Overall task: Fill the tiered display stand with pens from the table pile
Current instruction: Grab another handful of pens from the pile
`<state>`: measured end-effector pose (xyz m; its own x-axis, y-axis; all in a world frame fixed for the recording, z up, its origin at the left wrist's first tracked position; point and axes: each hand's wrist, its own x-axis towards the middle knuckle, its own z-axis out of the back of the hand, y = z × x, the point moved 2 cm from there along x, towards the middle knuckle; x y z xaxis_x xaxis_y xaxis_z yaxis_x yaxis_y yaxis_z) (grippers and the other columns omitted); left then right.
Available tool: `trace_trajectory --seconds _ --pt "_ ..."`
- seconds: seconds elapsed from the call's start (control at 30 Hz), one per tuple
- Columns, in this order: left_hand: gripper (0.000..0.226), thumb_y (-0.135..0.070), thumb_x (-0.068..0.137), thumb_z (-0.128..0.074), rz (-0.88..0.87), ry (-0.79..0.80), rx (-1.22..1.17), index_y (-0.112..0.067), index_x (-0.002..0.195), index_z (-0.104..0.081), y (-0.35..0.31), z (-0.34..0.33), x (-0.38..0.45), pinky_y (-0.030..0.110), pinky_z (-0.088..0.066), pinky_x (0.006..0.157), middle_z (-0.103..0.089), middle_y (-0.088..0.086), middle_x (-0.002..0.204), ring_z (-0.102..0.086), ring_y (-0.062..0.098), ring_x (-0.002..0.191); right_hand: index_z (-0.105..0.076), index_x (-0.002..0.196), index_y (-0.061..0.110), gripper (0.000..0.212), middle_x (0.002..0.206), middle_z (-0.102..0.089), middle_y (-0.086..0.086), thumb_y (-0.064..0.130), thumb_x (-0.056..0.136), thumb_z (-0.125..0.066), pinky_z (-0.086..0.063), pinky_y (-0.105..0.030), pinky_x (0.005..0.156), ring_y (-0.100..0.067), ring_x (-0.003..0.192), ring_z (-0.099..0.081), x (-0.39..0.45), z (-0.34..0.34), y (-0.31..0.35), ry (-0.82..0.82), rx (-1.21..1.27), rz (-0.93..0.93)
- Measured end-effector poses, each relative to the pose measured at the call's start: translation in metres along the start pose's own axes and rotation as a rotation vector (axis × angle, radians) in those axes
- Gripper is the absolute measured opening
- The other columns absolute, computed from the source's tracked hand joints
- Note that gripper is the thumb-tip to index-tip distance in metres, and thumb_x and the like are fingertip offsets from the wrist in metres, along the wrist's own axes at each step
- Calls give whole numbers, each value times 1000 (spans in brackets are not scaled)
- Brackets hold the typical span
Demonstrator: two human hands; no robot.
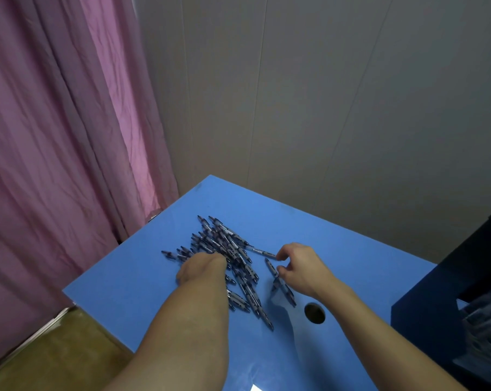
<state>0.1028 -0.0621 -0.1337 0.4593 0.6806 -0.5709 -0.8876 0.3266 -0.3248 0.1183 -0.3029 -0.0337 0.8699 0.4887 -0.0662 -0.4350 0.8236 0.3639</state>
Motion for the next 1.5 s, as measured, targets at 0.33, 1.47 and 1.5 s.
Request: trace_trajectory --seconds 0.33,1.47,1.5 --pt "52 -25 63 -62 64 -5 56 -11 112 -71 -7 -17 28 49 -58 84 -68 13 109 -66 35 95 -65 123 18 26 121 -59 2 23 98 -60 -51 -27 90 -11 96 -55 -7 1 -13 -6 -6 -28" --pt "10 -13 88 -60 -779 -279 -658 -15 83 -52 -29 74 -118 35 -47 56 -53 5 74 -51 21 61 -55 124 11 33 121 -59 -7 23 93 -59 -55 -42 89 -29 108 -60 -32 40 7 21 -91 -43" --pt "14 -12 88 -60 -796 -291 -644 -19 81 -50 -29 73 -126 33 -46 55 -52 4 73 -49 20 60 -54 124 10 33 120 -59 -8 23 93 -59 -54 -39 86 -29 107 -59 -35 45 6 14 -116 -50"
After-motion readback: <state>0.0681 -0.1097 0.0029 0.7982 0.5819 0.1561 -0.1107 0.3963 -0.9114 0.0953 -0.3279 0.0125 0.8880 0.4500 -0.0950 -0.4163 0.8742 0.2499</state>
